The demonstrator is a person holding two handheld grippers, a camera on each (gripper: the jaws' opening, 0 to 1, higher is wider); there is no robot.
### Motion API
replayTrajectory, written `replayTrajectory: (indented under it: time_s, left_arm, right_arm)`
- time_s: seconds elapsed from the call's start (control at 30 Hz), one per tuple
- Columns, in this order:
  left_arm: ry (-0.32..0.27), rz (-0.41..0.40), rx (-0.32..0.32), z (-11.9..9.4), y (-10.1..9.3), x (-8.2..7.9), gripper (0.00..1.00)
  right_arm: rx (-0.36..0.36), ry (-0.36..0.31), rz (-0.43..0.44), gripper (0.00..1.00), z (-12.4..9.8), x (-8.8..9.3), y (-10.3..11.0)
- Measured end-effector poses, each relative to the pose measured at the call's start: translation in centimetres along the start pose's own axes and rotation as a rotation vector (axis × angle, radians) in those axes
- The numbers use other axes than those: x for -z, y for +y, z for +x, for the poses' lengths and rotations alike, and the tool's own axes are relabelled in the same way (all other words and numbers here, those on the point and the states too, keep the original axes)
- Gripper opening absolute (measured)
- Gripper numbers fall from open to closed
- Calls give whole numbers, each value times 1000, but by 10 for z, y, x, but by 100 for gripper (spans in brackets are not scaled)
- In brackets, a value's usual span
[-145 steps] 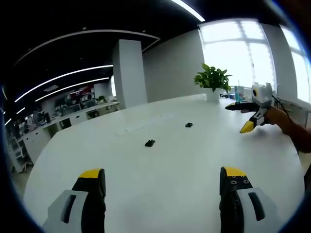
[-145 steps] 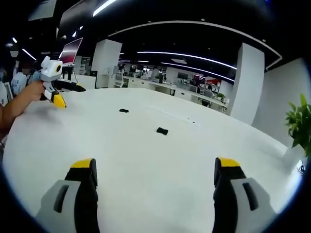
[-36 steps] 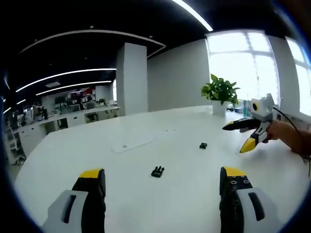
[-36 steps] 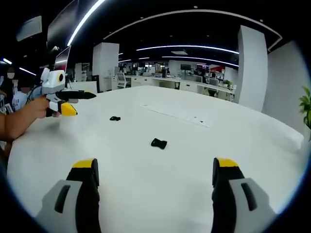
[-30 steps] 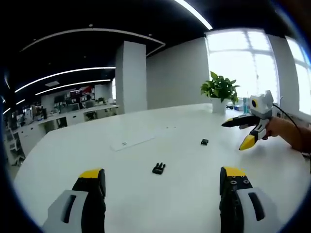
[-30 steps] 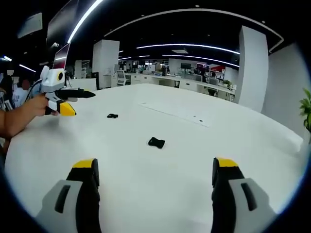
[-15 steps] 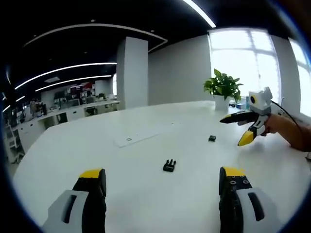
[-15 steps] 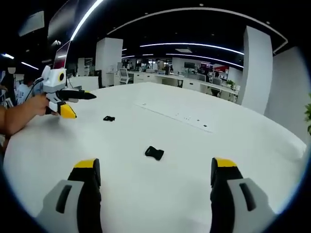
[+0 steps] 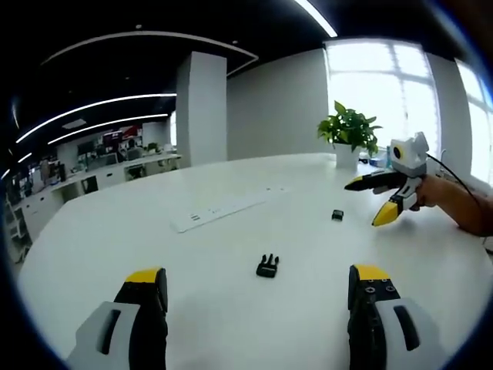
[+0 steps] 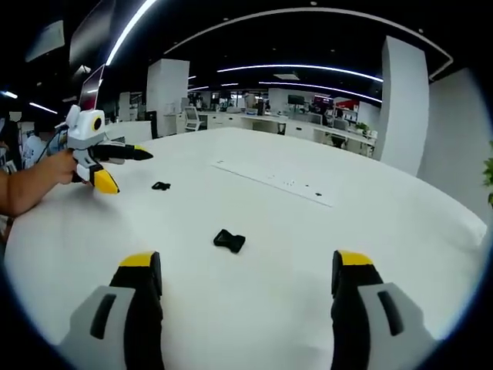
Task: Snap the two parts of the plastic buckle together until the buckle closes and remains connected.
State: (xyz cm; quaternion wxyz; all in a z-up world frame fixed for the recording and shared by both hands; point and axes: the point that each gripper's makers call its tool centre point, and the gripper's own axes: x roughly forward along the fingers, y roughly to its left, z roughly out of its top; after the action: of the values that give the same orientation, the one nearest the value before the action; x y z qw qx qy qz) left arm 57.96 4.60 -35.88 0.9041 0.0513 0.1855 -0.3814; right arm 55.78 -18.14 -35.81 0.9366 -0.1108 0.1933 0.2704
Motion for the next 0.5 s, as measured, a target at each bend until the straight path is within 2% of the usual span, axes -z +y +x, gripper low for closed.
replayTrajectory:
  time_s: [0.23,0.5]
  left_arm:
    - [-25,1,4,13,0,-22,99]
    - [-14,5,46,23,-4,-26,98]
  right_arm:
    - [-4,-6,18,90,11,-9,-3]
    - [-5,-13,21,89,16,-18,-7]
